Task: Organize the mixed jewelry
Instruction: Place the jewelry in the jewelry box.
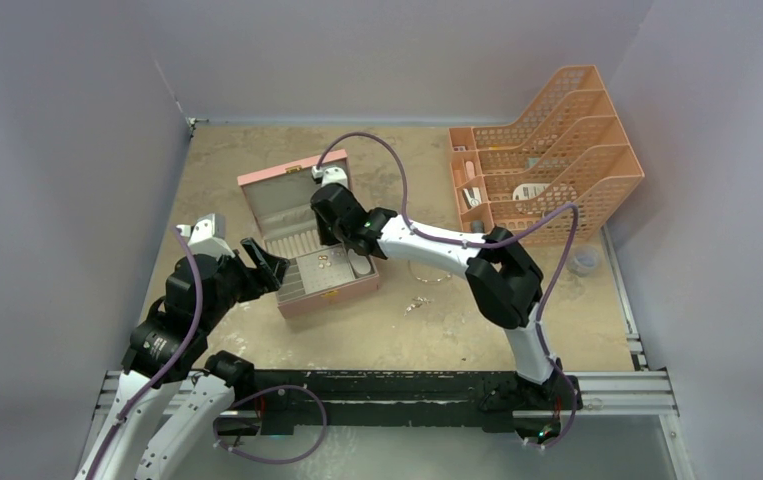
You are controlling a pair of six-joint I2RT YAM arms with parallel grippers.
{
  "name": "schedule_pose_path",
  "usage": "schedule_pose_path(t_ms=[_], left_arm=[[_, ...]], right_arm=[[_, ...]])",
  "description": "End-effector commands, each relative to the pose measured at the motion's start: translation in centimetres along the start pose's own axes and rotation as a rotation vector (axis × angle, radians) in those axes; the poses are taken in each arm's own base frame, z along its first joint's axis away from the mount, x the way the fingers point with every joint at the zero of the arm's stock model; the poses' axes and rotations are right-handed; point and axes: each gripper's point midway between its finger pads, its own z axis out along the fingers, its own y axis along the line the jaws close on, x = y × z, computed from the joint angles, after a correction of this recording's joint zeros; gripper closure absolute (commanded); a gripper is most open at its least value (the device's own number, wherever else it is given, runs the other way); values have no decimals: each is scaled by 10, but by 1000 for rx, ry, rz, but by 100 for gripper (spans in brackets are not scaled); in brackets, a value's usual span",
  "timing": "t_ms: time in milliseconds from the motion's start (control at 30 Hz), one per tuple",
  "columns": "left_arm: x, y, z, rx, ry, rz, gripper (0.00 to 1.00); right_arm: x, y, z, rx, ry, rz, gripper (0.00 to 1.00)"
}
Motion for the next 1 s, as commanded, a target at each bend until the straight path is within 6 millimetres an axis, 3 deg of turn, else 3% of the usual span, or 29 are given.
schedule_pose_path(t_ms=[0,700,967], left_arm=[[-7,-4,2,18,-25,15,28],[-7,-4,1,19,-26,17,28],[-7,-4,3,17,-23,19,28]], right_arm=[[-14,4,1,-16,-41,3,77],[4,0,17,0,-2,-6,86],[-2,1,21,12,-21,2,88]])
